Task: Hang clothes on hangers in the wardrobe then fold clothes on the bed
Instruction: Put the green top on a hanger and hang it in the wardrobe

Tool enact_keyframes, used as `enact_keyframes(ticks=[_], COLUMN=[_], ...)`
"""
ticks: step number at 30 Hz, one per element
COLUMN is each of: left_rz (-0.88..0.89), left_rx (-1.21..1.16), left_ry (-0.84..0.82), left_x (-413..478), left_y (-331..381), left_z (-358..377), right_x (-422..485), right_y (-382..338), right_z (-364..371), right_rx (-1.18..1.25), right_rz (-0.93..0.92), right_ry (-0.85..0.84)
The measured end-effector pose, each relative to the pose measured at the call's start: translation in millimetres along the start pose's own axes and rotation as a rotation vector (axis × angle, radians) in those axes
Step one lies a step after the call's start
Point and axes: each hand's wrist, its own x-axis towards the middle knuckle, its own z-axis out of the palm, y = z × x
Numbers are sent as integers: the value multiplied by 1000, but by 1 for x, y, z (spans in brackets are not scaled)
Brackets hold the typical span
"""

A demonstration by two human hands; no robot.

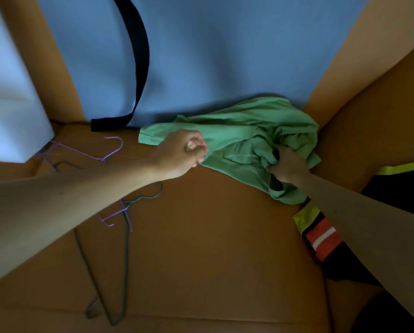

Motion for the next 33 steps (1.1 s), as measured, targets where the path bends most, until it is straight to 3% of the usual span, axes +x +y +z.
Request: enact_keyframes(ticks=[5, 10, 14, 16, 24, 29, 33], left_rz=[-41, -15, 144, 199, 229, 249, 250], left_rx=[-18, -165, -178, -139, 16, 33, 67], left_ry=[-28, -344, -147, -58, -27, 36, 60], left_x=[-20, -57, -84, -96, -186, -264, -338], left_y=[8, 64, 104, 125, 248, 333, 400], left_z=[2, 5, -13, -37, -166, -249, -319], right_x=[-54, -137, -188, -207, -312, -392, -459], right_y=[-44, -95, -133, -149, -205, -244, -283], right_z=[-30, -59, -102, -130, -274, -364, -420], right_rx=[513, 925, 1076, 1086, 1006, 714, 320], right_rz=[-72, -135, -199, -250, -507, -713, -878], right_ry=[-108, -109, -116, -140, -262, -110, 213])
